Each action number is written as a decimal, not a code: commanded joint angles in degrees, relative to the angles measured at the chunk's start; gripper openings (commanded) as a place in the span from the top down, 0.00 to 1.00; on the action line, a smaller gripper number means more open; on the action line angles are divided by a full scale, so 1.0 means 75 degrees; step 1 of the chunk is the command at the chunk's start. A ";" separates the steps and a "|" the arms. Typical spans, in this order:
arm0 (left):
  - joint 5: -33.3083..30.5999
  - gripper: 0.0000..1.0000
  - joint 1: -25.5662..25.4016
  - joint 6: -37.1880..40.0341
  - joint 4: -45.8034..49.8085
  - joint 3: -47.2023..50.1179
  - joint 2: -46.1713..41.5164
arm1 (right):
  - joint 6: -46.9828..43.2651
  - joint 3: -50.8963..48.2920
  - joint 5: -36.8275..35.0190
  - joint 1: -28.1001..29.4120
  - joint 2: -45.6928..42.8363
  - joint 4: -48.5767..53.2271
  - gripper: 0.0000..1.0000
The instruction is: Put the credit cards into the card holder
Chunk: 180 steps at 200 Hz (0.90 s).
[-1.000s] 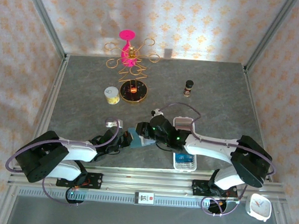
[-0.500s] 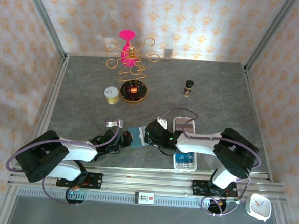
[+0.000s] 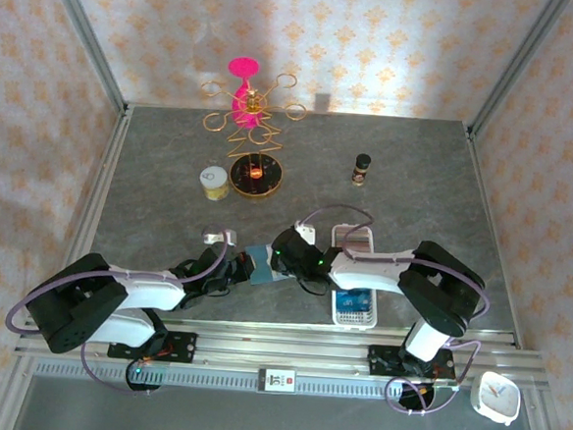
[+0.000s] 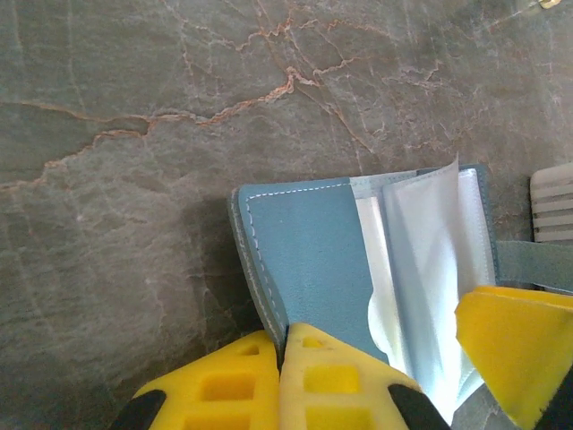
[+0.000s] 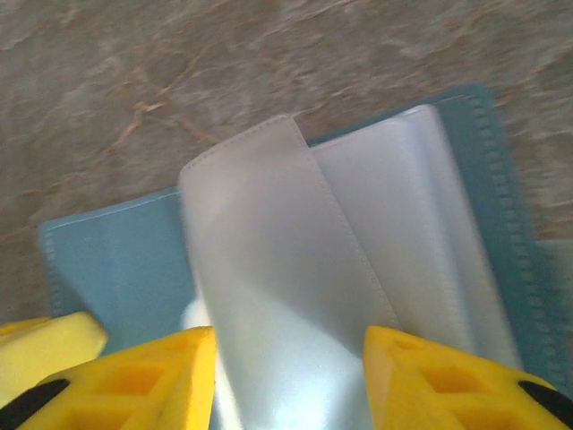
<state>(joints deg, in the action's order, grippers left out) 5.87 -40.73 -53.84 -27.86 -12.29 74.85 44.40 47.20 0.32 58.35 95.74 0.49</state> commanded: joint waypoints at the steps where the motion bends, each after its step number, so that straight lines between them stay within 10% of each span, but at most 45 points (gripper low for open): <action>1: 0.0178 1.00 0.0040 0.0249 0.0348 0.0145 -0.0081 | 0.0147 -0.0257 0.0774 0.0015 0.0102 -0.0846 0.53; 180: -0.0185 1.00 0.0040 -0.0110 -0.0575 0.0903 -0.0001 | 0.1373 -0.1795 0.2752 0.0023 -0.1111 -0.6163 0.57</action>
<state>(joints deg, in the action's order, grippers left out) 6.57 -40.73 -54.43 -34.15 -8.25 74.91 54.52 34.72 18.92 58.35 92.01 -36.47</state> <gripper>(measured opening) 0.049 0.422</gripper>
